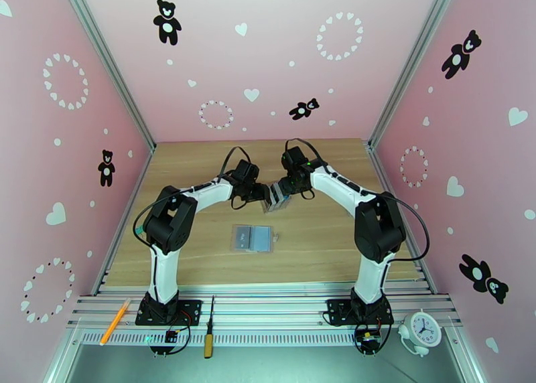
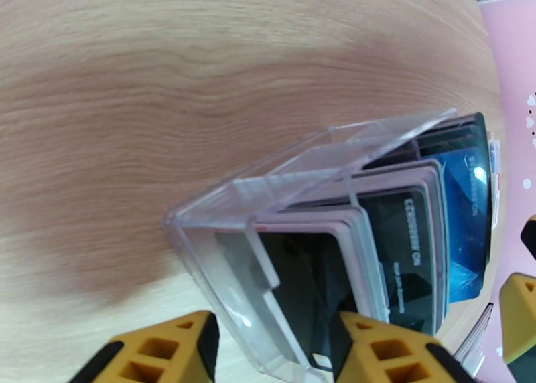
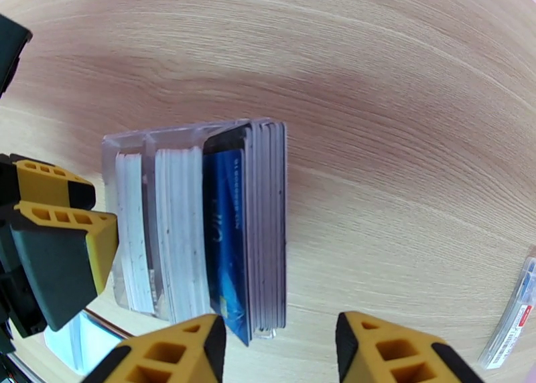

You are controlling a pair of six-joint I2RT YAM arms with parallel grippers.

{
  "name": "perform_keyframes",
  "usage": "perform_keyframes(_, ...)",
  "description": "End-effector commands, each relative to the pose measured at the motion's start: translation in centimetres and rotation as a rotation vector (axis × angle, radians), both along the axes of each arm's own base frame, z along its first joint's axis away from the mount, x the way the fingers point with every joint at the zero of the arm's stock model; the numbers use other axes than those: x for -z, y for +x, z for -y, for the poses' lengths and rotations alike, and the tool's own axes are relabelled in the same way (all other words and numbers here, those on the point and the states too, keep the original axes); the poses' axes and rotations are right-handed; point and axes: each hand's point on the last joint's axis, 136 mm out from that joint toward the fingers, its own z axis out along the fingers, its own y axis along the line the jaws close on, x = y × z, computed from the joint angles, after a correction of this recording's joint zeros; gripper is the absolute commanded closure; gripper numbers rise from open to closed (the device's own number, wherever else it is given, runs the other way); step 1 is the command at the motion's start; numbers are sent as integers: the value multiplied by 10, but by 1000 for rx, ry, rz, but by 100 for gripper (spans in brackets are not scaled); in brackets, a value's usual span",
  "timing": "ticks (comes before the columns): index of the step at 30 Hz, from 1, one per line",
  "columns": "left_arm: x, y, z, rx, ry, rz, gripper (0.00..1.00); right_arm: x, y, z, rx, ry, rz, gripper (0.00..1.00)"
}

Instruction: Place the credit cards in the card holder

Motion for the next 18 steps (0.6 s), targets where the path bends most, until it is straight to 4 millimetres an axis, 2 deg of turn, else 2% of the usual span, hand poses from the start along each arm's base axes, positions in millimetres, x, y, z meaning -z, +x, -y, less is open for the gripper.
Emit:
perform_keyframes(1, 11, 5, 0, -9, 7, -35, 52, 0, 6, -1, -13, -8, -9, 47)
perform_keyframes(6, 21, 10, -8, -29, 25, -64, 55, 3, 9, -5, -23, -7, -22, 47)
perform_keyframes(14, 27, 22, -20, -70, 20, -80, 56, 15, 16, -5, -15, -40, -46, 47)
perform_keyframes(18, 32, 26, -20, -84, 8, -92, 56, 19, 18, -5, -9, -47, -51, 47)
